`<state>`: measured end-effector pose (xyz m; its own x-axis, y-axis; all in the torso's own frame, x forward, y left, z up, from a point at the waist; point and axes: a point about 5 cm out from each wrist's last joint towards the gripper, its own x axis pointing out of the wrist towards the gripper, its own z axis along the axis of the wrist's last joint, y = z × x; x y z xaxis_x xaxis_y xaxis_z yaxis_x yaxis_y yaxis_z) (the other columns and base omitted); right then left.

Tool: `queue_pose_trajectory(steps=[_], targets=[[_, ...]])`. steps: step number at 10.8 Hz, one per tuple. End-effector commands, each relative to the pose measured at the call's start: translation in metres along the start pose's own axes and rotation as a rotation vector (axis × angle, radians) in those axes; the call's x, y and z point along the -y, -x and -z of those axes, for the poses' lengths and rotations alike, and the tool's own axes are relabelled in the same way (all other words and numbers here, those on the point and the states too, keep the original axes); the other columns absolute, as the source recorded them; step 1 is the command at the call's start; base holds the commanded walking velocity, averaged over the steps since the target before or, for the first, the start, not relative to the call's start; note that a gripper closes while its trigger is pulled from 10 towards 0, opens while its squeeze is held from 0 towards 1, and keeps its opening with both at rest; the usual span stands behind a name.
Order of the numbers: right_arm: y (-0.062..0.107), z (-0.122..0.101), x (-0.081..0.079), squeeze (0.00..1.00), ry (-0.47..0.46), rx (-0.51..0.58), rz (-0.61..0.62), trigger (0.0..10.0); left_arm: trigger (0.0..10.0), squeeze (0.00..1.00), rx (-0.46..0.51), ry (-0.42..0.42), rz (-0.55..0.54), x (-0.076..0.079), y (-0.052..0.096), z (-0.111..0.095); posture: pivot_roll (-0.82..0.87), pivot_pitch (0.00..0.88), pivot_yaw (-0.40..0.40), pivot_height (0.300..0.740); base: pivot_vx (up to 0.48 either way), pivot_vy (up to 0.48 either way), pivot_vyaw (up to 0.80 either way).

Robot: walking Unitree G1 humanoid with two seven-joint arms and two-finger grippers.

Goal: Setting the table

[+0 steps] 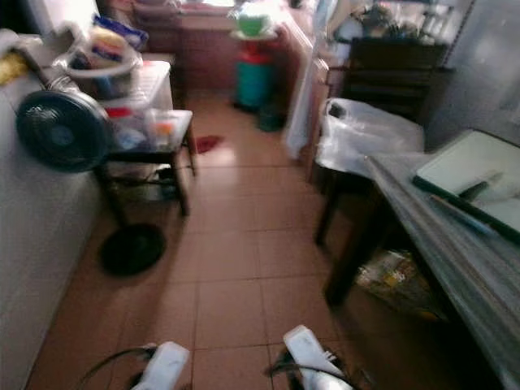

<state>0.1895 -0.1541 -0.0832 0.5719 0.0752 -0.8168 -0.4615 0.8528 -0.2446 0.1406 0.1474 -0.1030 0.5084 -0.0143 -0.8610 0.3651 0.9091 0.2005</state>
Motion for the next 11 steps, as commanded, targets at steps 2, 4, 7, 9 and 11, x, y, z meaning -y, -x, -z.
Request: queue_pose_trajectory(steps=[2, 4, 7, 9, 11], targets=[[0.0035, 0.0168, 0.0056, 0.0, 0.005, -0.048, 0.015, 10.0, 10.0, 0.0, -0.141, -0.029, 0.075, 0.0189, 0.0089, 0.0372, 0.14, 0.0, -0.034, 0.74, 0.0, 0.48, 0.0], [0.0038, 0.0182, 0.0059, 0.0, 0.004, -0.053, 0.015, 10.0, 10.0, 0.0, -0.142, -0.045, 0.076, 0.0187, 0.0091, 0.038, 0.14, 0.0, -0.035, 0.74, 0.0, 0.48, 0.0], [0.0022, 0.0111, 0.0081, 0.0, 0.01, -0.039, 0.015, 10.0, 10.0, 0.0, -0.139, -0.053, 0.073, 0.017, 0.0091, 0.0381, 0.15, 0.0, -0.045, 0.74, 0.0, 0.48, 0.0], [0.0016, 0.0088, 0.0095, 0.0, -0.002, -0.037, 0.018, 10.0, 10.0, 0.0, -0.136, -0.057, 0.069, 0.016, 0.0089, 0.0376, 0.16, 0.0, -0.05, 0.74, 0.0, 0.24, 0.0], [0.0015, 0.0101, 0.0154, 0.0, -0.208, -0.062, 0.049, 10.0, 10.0, 0.0, -0.116, -0.002, 0.038, 0.0147, 0.0089, 0.0365, 0.16, 0.0, -0.053, 0.74, 0.0, 0.0, 0.0]])
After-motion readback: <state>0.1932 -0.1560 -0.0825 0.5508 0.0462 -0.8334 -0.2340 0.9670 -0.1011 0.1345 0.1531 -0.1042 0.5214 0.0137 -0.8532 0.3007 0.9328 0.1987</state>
